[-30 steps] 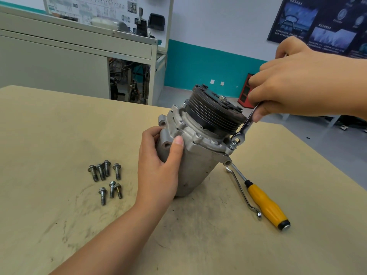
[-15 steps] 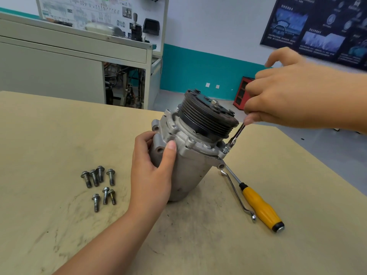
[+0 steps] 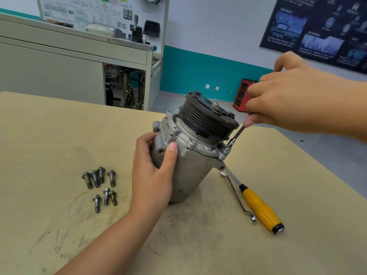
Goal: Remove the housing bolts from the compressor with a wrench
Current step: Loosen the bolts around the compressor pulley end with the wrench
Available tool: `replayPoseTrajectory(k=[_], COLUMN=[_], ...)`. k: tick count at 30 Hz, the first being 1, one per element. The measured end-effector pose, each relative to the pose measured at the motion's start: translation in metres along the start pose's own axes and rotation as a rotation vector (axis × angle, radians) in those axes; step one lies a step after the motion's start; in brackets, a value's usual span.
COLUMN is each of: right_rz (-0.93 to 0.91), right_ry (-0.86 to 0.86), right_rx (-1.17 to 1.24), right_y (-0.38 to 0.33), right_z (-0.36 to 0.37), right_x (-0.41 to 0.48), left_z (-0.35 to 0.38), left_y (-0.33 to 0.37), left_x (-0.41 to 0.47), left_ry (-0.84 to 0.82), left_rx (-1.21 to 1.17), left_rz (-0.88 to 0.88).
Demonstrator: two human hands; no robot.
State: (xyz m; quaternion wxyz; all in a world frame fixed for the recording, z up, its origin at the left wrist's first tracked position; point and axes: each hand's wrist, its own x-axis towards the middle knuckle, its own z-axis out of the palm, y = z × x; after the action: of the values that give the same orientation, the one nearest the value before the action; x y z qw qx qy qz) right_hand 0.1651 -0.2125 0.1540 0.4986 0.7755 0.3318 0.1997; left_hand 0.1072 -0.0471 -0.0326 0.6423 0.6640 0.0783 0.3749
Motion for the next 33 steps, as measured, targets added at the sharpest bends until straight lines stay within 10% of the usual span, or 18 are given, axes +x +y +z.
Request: replayPoseTrajectory(k=[33], right_rz=[0.02], right_ry=[0.094], right_rx=[0.255], right_y=[-0.0042], right_z=[0.0063], right_x=[0.0017], left_z=[-0.0006], left_y=[-0.0004], left_x=[-0.0001], left_ry=[-0.001], left_rx=[0.015], left_rz=[0.006])
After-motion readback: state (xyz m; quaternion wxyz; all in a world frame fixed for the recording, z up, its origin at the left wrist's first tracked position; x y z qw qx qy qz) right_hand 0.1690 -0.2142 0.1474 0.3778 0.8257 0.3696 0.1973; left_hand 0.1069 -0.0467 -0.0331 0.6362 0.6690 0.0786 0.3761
